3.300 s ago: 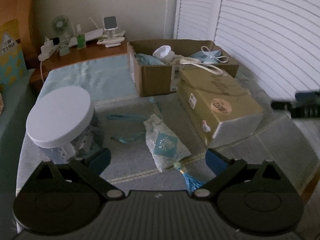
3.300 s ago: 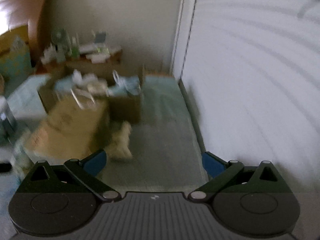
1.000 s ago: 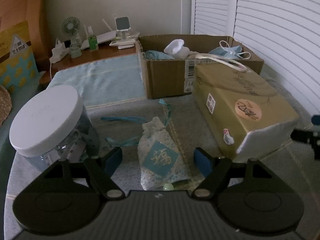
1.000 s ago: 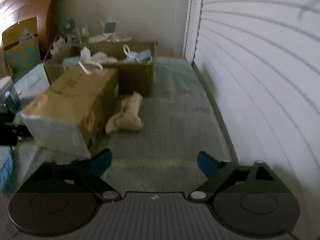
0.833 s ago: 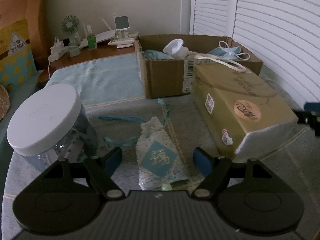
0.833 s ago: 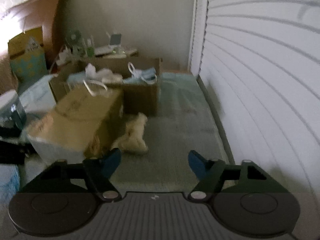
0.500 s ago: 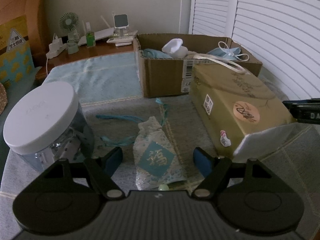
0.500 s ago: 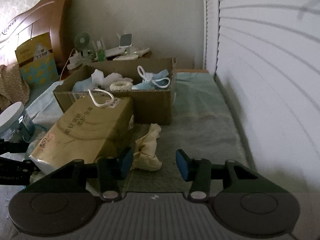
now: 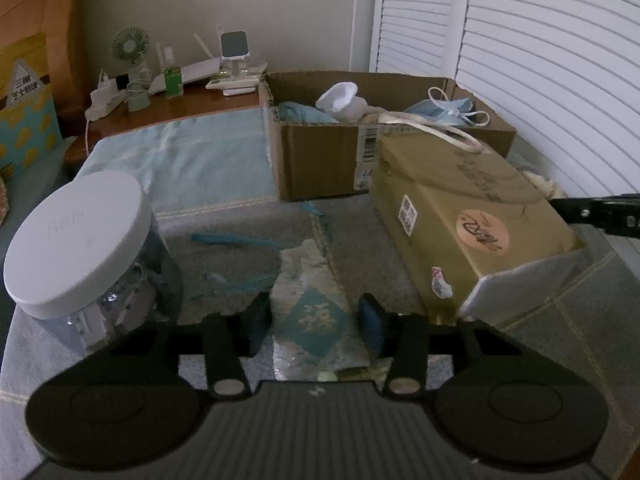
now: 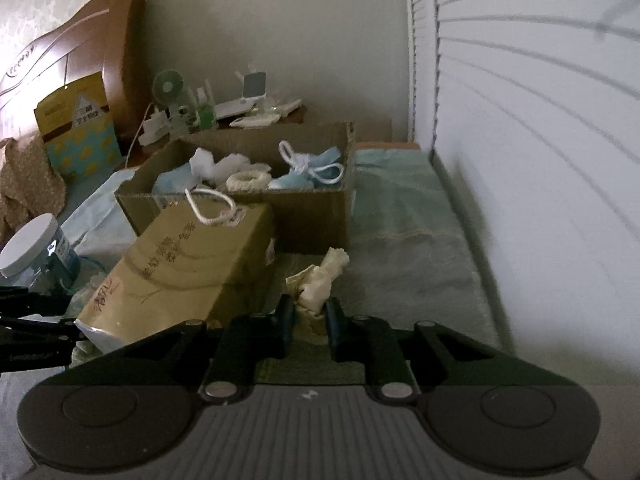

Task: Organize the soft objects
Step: 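Grasp the cream cloth with the right gripper while the left gripper grasps the white-blue gift pouch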

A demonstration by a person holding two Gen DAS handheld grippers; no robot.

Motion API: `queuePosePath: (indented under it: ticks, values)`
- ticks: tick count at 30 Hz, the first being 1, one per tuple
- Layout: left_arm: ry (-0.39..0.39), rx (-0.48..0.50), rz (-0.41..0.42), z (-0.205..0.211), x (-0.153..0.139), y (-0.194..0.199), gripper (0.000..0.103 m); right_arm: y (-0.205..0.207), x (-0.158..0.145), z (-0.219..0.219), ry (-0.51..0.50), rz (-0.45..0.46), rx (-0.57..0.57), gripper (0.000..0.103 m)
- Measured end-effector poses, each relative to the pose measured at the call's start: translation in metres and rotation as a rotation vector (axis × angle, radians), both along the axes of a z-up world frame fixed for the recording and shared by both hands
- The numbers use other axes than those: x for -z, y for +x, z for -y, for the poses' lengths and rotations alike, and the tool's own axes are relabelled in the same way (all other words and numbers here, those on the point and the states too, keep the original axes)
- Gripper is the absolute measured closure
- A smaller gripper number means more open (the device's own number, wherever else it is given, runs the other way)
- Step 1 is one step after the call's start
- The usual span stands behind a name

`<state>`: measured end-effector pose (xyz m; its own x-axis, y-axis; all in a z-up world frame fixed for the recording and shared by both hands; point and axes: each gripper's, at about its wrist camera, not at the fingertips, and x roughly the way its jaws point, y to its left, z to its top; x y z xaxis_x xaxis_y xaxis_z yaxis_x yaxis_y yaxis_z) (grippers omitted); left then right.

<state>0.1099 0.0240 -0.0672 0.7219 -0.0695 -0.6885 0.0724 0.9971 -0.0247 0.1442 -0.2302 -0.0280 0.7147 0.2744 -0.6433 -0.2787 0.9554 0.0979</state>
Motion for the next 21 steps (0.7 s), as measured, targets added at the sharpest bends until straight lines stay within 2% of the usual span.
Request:
queuePosePath:
  ticks: [11,21]
  values:
    - [0.008,0.048,-0.016,-0.002,-0.007,0.0,0.072,-0.016,-0.006,0.006,-0.039,-0.012,0.044,0.083]
    - [-0.019,0.209,-0.073,-0.01,-0.038,-0.008,0.075,-0.033,-0.027,0.003,-0.061,0.014,0.047,0.083]
